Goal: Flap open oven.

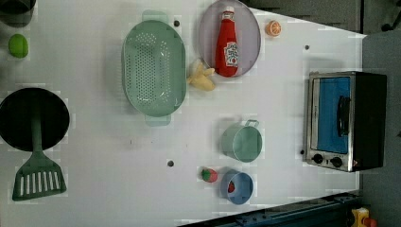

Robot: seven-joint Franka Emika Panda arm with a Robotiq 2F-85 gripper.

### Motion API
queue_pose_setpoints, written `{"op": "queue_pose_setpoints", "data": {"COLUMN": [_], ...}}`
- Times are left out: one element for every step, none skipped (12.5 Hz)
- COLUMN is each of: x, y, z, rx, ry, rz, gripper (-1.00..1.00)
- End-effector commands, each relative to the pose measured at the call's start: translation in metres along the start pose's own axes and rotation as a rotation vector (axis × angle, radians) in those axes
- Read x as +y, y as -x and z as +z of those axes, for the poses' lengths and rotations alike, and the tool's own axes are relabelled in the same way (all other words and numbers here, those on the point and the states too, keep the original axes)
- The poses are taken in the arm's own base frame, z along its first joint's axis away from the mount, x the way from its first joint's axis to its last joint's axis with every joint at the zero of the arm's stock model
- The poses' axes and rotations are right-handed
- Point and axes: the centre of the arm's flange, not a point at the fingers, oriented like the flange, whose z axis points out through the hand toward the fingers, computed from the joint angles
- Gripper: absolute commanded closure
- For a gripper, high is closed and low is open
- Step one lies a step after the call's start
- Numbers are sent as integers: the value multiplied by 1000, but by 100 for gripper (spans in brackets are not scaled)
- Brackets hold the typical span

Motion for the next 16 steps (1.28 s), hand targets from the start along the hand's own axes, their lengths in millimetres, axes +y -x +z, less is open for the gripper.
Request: {"op": "queue_pose_setpoints", "data": {"x": [-13,-12,-9,-6,-4,-2,0,4,8,13,19,25,32,41,50,59], "y": [-4,-6,-10,-14,-19,-26,-34,-45,-56,-66,-77,-88,-99,-111,-122,-133], "z": [36,38,43,50,56,63,69,78,87,97,107,117,128,138,148,159], "rx": [-52,-57,-64,-74,-81,-81,-78,-74,-67,-58,-50,-45,-43,-37,-32,-28], "ry": [58,62,71,79,84,83,84,89,99,108,115,118,110,99,91,85], "rz": [30,35,43,52,58,55,30,-21,-89,-161,-235,-305,-367,-426,-489,-565], "gripper": [32,56,65,65,65,65,65,65,65,65,65,65,65,65,65,65]}}
